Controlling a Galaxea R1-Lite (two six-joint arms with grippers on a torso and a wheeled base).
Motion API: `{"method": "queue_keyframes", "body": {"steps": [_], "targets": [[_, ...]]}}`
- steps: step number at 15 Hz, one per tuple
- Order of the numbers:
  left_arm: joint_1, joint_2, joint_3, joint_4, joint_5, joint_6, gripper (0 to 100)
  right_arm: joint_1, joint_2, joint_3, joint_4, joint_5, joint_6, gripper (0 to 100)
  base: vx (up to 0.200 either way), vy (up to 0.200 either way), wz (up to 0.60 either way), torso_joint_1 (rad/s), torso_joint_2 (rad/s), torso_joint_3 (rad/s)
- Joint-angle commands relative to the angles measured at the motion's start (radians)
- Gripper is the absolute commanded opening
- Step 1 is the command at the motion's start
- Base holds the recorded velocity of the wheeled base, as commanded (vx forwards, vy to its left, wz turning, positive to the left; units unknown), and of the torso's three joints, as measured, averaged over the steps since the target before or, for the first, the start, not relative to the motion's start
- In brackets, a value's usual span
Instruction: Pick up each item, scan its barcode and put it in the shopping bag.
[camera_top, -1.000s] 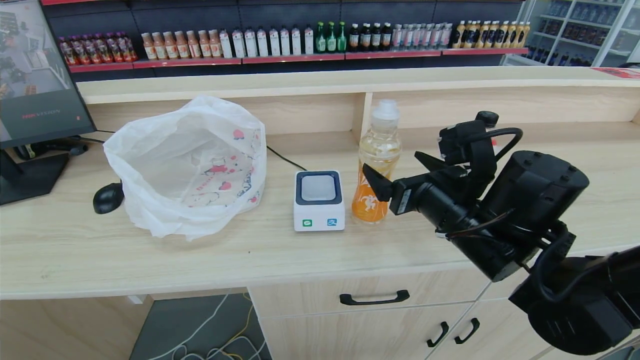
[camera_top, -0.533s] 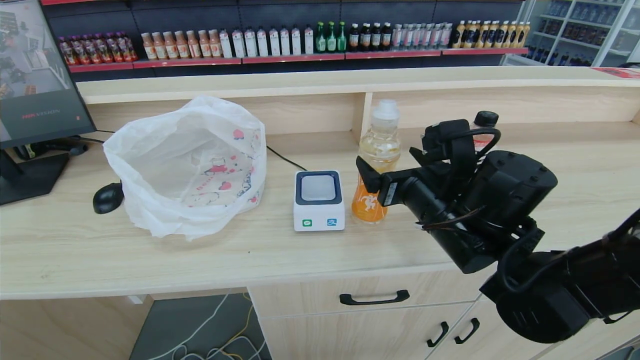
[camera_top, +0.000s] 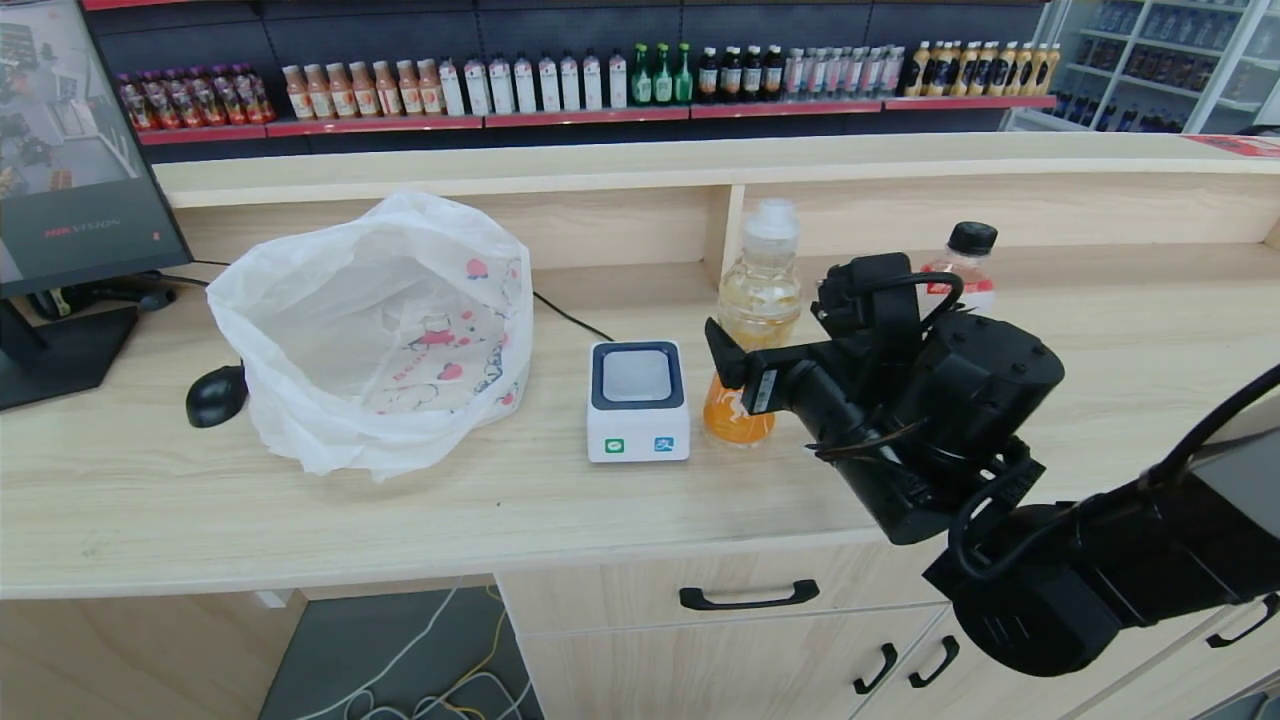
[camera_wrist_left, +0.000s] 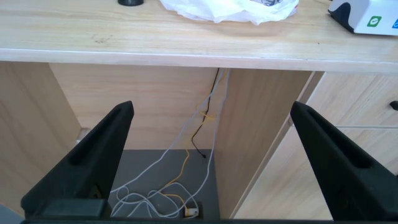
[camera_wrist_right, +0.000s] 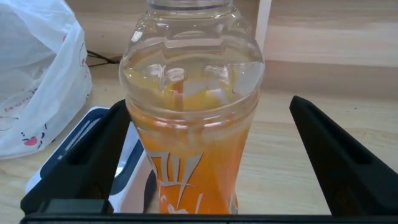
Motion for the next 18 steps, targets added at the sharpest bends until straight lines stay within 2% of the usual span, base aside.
{"method": "queue_keyframes", "body": {"steps": [1,6,12,18], "targets": [[0.0,0.0,0.0,0.0,0.0,0.0,100,0.0,0.03,-0.036,-0.001,-0.001,-0.01,100,0.0,0.0,0.0,0.0,0.0,0.0],[0.0,0.0,0.0,0.0,-0.002,0.0,100,0.0,0.082,-0.116,-0.001,-0.027,-0.09,100,0.0,0.0,0.0,0.0,0.0,0.0],[0.0,0.0,0.0,0.0,0.0,0.0,100,-0.003,0.125,-0.121,-0.029,-0.072,-0.088,100,0.0,0.0,0.0,0.0,0.0,0.0],[0.0,0.0,0.0,0.0,0.0,0.0,100,-0.003,0.143,-0.136,-0.04,-0.072,-0.075,100,0.0,0.0,0.0,0.0,0.0,0.0]]}}
